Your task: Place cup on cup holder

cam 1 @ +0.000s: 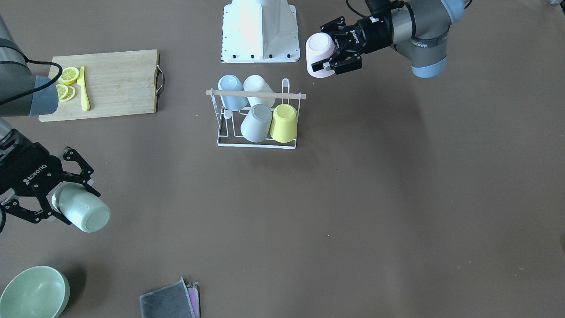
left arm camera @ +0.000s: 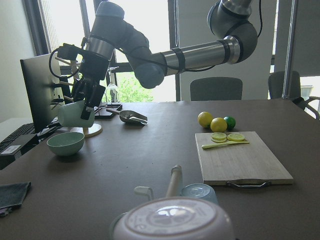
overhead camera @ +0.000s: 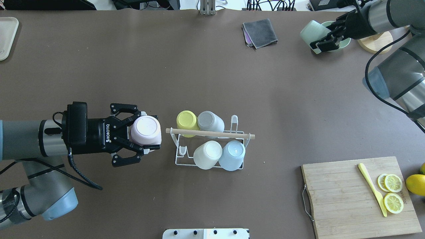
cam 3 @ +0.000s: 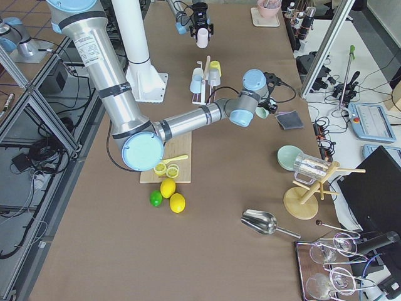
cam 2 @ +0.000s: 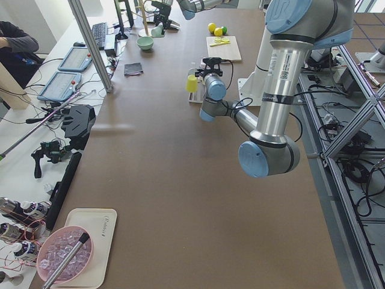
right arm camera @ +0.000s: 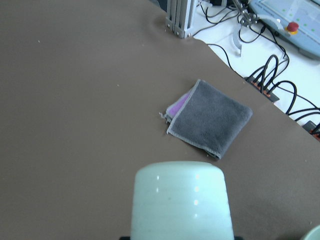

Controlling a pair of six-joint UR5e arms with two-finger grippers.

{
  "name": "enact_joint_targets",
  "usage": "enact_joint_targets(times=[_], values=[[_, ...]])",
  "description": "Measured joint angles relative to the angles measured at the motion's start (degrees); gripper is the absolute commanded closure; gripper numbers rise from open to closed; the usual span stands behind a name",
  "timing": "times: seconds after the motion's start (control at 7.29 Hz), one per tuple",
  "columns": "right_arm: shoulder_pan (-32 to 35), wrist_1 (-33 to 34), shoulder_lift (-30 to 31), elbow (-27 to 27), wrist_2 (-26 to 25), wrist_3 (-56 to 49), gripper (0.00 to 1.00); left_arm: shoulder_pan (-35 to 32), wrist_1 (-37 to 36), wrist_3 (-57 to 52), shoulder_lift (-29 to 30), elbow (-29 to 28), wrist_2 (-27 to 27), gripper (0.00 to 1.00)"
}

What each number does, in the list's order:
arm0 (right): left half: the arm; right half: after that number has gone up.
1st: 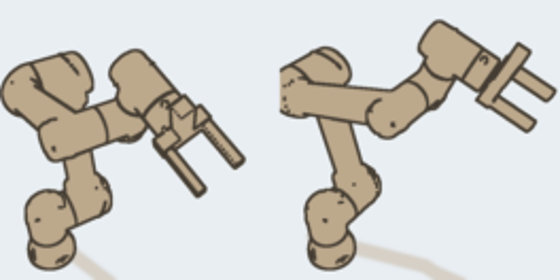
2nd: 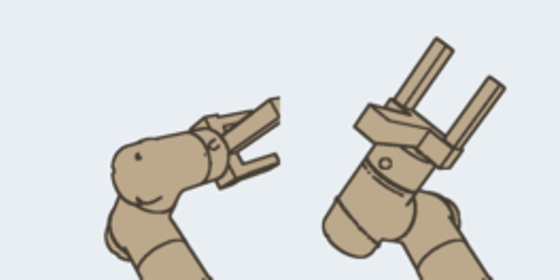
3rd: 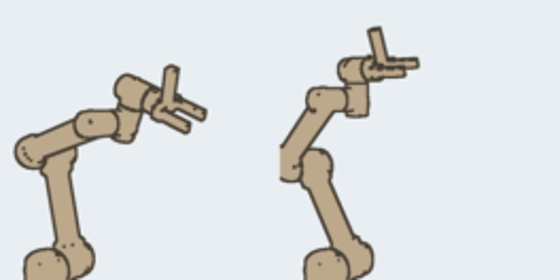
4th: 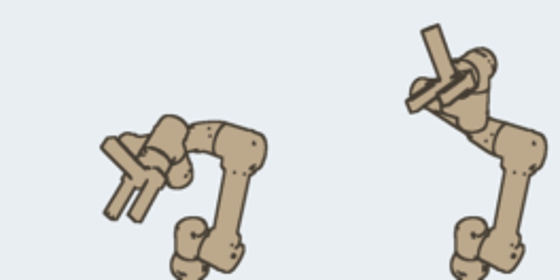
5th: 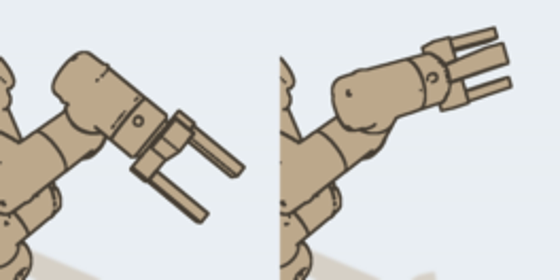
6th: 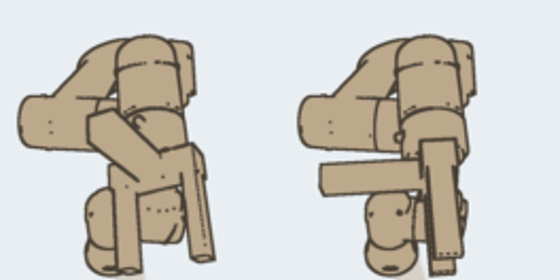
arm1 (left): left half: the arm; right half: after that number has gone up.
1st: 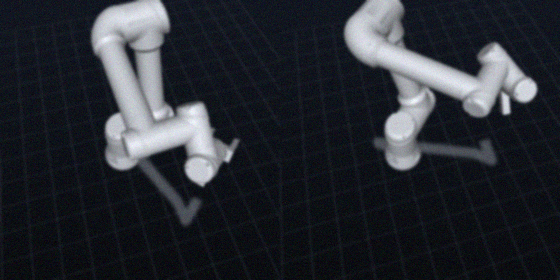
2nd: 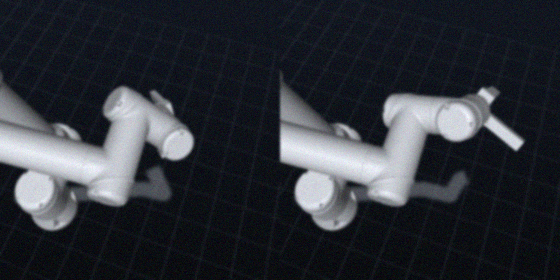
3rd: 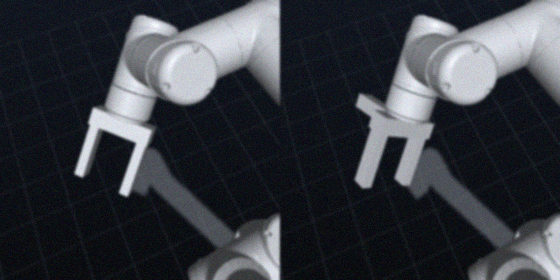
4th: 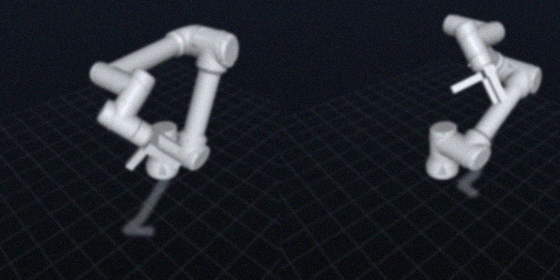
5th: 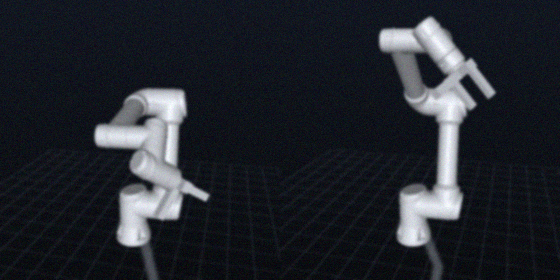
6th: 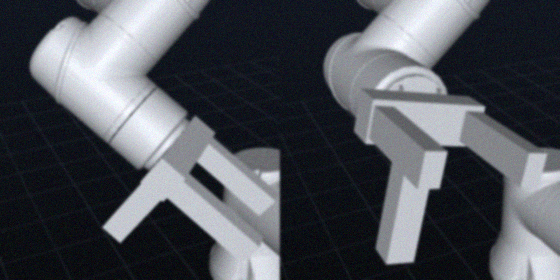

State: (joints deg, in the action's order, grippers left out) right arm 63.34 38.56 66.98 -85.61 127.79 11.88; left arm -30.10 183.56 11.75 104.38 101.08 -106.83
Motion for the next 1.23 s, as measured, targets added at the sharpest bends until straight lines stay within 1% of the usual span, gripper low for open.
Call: enact_joint_targets(times=[0.14, 0.27, 0.41, 0.69, 0.82, 0.96, 1.1, 1.23], values=[[-0.12, -7.53, 0.09, 0.55, -0.78, 2.9, 0.65, 0.37, -0.15, 0.19, 1.53, -0.87, 0.03, 0.57], [-0.99, -14.5, 0.09, 1.1, -2.14, 5.53, 0.65, 1.32, -0.25, 0.42, 2.54, -1.58, 0.04, 0.57], [-3.74, -21.22, -0.03, 2.03, -5.74, 8.56, 0.65, 2.4, -0.29, 0.57, 3.43, -2.34, 0.04, 0.57], [-13.54, -34.17, -0.24, 5.44, -19.8, 14.99, 0.7, 5.2, -0.27, 0.57, 4.75, -4.65, 0.04, 0.57], [-17.66, -38.14, -0.18, 5.91, -25.79, 17.09, 0.71, 6.07, -0.17, 0.48, 5.22, -5.24, 0.07, 0.57], [-20.44, -41.69, -0.01, 5.93, -30.14, 18.33, 0.75, 6.5, -0.03, 0.42, 6.03, -5.7, 0.49, 0.57], [-22.14, -44.54, 0.03, 5.8, -32.53, 19.1, 0.75, 6.64, 0.13, 0.33, 7.07, -6.3, 1.35, 0.57], [-23.49, -46.62, -0.03, 5.53, -33.72, 19.37, 0.77, 6.68, 0.37, 0.05, 7.96, -6.97, 2.3, 0.57]])
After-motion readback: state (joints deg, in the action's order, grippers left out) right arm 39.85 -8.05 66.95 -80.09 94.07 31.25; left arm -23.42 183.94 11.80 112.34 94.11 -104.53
